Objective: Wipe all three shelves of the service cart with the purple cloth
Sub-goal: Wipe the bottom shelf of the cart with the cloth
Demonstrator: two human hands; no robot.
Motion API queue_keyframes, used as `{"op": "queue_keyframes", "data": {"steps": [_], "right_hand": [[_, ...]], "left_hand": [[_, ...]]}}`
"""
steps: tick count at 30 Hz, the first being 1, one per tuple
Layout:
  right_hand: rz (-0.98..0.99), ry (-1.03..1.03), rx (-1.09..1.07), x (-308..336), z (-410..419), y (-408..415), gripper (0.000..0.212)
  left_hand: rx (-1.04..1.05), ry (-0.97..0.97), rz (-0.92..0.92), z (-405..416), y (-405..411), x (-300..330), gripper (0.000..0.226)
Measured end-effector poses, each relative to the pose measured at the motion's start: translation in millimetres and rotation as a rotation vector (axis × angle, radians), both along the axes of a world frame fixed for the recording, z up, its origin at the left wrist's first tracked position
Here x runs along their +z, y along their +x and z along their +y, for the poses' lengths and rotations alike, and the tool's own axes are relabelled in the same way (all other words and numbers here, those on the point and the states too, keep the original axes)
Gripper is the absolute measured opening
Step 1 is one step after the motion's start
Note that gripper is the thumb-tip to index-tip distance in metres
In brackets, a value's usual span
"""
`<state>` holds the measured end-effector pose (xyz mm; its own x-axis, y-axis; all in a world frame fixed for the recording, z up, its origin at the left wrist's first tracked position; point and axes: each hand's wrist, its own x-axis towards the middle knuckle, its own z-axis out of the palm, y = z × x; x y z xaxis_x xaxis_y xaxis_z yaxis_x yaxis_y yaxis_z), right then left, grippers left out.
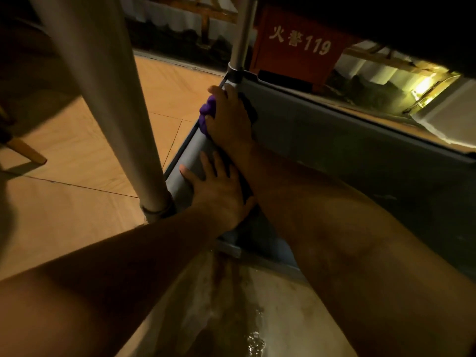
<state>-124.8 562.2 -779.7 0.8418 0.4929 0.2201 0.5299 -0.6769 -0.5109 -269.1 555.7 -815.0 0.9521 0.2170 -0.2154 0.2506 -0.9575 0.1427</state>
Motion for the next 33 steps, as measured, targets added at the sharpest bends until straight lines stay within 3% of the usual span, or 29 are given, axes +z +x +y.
{"op": "queue_keyframes", "data": {"steps": [4,7,12,20,23,25,29,33], "right_hand": [[-0.019,-0.304,0.102,-9.4,-4.4,2.5,0.057],[-0.084,-0.376,0.135,-15.2,-17.1,14.4,0.046],[-0.131,-0.456,0.115,-15.7,-61.4,30.9,0.043],[0.002,-0.452,-0.244,-20.8,-233.6,17.4,0.043],[0.094,-0.407,-0.429,-13.1,-272.9,6.6,0.043],[0.104,-0.3,-0.453,-1.9,-260.5,5.5,0.043],[-0.018,-0.24,-0.221,6.8,-162.8,-7.1,0.047],[0.029,-0.429,-0.063,-17.2,-116.6,-33.5,0.051]], "left_hand": [[-0.031,0.042,-0.011,1.8,-6.2,-8.6,0.109],[-0.004,0.058,0.045,2.1,-6.4,-5.1,0.128],[0.039,0.08,0.137,-1.6,-1.0,3.2,0.113],[0.048,0.165,0.275,-7.0,5.3,22.1,0.11],[0.065,0.112,0.278,-9.7,2.6,27.3,0.115],[0.051,0.068,0.259,-14.4,0.6,29.5,0.125],[0.012,0.018,0.285,-23.0,-4.9,29.7,0.14],[0.015,0.017,0.327,-23.6,-5.9,27.1,0.146]]}}
